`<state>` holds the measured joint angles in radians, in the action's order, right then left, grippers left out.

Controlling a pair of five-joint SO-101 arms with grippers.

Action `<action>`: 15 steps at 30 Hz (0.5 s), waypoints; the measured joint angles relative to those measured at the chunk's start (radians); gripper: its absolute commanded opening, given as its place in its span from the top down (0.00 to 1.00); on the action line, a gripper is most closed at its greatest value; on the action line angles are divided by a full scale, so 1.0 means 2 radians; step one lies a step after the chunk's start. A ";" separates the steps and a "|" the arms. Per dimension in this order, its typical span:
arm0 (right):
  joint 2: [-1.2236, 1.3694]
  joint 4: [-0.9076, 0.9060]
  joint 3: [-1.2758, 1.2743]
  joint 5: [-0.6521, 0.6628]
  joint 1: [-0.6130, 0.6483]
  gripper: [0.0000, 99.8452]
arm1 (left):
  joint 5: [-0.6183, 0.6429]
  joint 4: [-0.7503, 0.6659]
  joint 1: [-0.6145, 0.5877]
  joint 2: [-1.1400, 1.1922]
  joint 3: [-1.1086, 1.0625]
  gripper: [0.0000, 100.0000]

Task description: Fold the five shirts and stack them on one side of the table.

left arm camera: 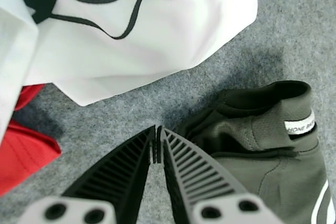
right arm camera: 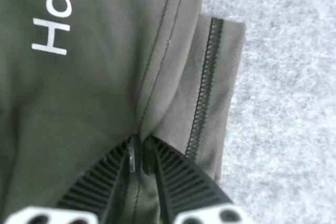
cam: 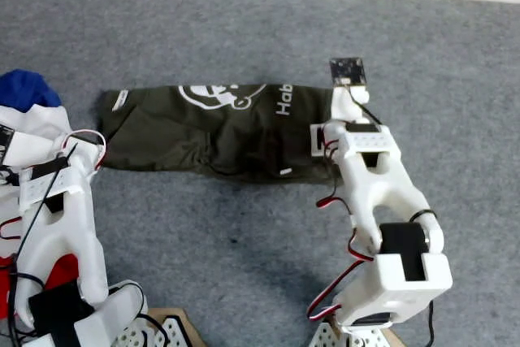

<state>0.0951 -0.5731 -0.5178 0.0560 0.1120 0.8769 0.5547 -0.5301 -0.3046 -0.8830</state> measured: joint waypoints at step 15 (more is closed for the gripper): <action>0.000 -0.035 0.002 -0.028 -0.050 0.99 | 0.000 -0.002 0.000 0.000 0.000 0.96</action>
<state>0.0951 -0.6437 -0.5132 -0.0008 0.0123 0.8769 0.5516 -0.5301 -0.3046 -0.8830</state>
